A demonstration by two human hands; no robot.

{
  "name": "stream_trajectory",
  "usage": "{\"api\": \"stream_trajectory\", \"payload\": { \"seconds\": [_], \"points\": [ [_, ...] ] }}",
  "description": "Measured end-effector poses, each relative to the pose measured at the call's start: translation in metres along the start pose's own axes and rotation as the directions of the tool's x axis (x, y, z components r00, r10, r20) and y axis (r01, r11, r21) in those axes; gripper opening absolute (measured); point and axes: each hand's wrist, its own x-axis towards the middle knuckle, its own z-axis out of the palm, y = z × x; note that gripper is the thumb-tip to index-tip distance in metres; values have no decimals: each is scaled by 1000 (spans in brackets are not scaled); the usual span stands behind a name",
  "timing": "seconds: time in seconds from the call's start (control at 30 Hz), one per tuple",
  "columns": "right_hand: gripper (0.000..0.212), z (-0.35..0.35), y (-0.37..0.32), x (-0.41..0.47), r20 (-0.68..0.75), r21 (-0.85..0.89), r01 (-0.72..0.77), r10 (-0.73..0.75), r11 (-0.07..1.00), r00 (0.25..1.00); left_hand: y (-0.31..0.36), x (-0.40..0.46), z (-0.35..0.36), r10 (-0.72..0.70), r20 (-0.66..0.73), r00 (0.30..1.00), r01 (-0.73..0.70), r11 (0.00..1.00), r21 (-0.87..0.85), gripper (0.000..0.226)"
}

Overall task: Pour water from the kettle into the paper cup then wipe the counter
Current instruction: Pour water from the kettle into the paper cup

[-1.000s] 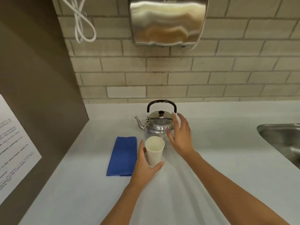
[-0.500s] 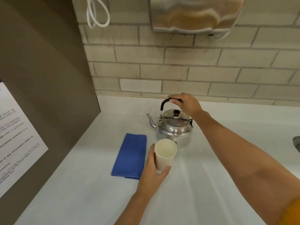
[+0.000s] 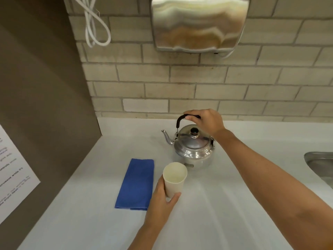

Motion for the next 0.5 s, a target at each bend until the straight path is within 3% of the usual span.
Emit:
{"api": "stream_trajectory", "payload": {
  "seconds": [0.17, 0.37, 0.5],
  "points": [
    [26, -55, -20, -13, 8, -98, 85, -85, 992, 996, 2, 0, -1, 9, 4, 1000, -9, 1000, -6, 66],
    [25, -103, -52, -33, 219, -233, 64, -12, 970, 976, 5, -2, -3, 11, -1, 1000, -11, 1000, -7, 63],
    [21, -119, -69, -49, 283, -282, 112, -28, 953, 959, 7, -2, -4, 13, 4, 1000, -13, 1000, -3, 65]
  ]
}}
